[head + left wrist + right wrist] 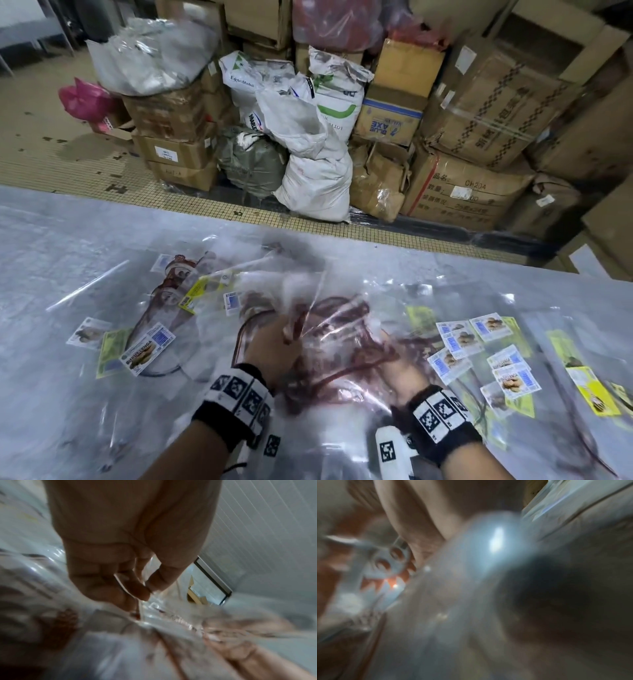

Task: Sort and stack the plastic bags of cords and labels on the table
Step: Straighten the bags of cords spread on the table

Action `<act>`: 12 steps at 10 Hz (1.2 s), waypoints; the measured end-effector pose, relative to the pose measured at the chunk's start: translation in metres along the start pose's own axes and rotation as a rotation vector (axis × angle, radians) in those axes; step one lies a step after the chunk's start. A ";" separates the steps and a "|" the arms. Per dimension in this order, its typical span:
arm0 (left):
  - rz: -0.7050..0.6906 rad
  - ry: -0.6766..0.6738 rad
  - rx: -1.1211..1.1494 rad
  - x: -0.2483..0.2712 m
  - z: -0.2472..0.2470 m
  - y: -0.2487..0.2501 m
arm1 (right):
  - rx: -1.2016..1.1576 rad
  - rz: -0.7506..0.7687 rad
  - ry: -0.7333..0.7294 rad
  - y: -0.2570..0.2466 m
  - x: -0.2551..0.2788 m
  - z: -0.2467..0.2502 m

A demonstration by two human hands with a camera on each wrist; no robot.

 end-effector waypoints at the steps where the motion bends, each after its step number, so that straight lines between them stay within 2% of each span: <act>1: -0.024 0.043 -0.140 -0.001 -0.005 -0.013 | -0.239 -0.101 0.061 -0.002 0.005 0.001; 2: 0.045 0.024 -0.113 -0.002 -0.005 -0.016 | -0.243 -0.082 -0.007 -0.002 0.012 -0.006; 3: 0.149 -0.052 0.120 -0.006 -0.010 -0.021 | -0.231 -0.072 -0.029 -0.004 0.013 -0.004; 4: 0.211 -0.095 0.289 -0.006 -0.015 -0.026 | -0.125 -0.059 -0.003 0.004 0.003 -0.003; 5: 0.203 -0.065 0.305 -0.003 -0.017 -0.031 | -0.025 -0.067 0.044 0.001 0.010 -0.003; 6: 0.148 -0.046 0.313 0.003 -0.016 -0.028 | -0.019 -0.080 0.031 -0.001 0.009 0.000; 7: 0.157 -0.051 0.331 0.009 -0.019 -0.029 | 0.026 -0.059 0.027 0.000 0.007 -0.003; 8: 0.158 0.004 0.347 0.008 -0.025 -0.033 | 0.158 0.054 0.051 -0.002 0.001 -0.002; 9: 0.246 0.070 0.456 0.004 -0.027 -0.047 | 0.212 0.165 0.118 -0.014 0.001 0.002; 10: 0.278 0.010 0.444 0.010 -0.033 -0.053 | 0.256 0.224 0.124 -0.019 0.003 -0.001; 11: 0.287 0.020 0.467 0.012 -0.033 -0.059 | 0.264 0.195 0.114 -0.020 0.007 0.000; 12: 0.320 -0.021 0.615 0.011 -0.040 -0.065 | 0.241 0.090 0.004 -0.007 0.001 -0.003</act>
Point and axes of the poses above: each hand's wrist, its own x-axis away from the middle knuckle, its own z-axis out of the back of the hand, y = z × x, the point moved 9 cm from there along -x, towards the middle knuckle, and after that the axes turned 12 degrees about y, right-handed, at the moved point
